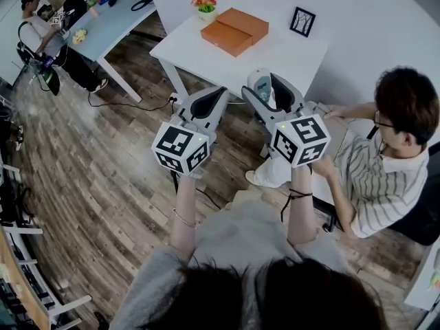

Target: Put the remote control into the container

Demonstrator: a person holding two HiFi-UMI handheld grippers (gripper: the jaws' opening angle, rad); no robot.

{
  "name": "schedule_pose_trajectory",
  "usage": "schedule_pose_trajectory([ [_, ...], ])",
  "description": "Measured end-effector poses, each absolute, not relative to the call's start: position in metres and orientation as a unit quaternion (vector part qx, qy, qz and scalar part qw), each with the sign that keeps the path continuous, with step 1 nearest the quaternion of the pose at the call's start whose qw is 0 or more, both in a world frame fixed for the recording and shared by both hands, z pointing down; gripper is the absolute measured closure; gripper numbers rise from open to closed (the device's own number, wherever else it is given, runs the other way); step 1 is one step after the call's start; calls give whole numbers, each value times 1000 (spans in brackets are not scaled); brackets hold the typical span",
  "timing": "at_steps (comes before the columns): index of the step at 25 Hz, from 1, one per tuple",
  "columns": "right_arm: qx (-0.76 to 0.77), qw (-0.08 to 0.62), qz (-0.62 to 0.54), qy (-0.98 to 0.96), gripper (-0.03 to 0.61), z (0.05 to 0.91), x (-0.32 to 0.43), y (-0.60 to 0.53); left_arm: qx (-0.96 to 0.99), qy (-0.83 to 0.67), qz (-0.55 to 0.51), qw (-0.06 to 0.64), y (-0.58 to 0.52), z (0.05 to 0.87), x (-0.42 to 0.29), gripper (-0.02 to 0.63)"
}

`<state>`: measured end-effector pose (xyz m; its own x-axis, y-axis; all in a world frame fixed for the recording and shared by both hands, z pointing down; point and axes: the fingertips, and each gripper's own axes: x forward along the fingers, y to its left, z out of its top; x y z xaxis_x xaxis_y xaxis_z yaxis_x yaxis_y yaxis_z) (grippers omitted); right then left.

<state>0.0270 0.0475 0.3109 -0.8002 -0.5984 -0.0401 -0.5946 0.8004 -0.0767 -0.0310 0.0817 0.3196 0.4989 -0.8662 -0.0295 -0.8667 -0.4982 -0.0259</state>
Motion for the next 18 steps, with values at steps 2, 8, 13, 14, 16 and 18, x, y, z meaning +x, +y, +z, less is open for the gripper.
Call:
schedule_pose_trajectory([
  [2,-317,28,-30,947,291,310,22,47,-867,497,10,15,80,319,-35,611],
  [8,-326,32,-36,944,291,311,10,22,-872,489,8,10,60,324,-47,611],
  [13,-321,35,-33,946,291,310,-13,-23,-871,491,5,13,18,326,-75,611],
  [14,-320,36,-31,946,291,308,-18,-35,-871,491,6,14,7,325,-81,611],
  [16,-318,36,-27,947,291,306,-29,-57,-871,491,6,17,-15,322,-90,611],
  [18,-317,38,-27,947,291,305,-36,-78,-872,489,5,23,-35,318,-96,611],
])
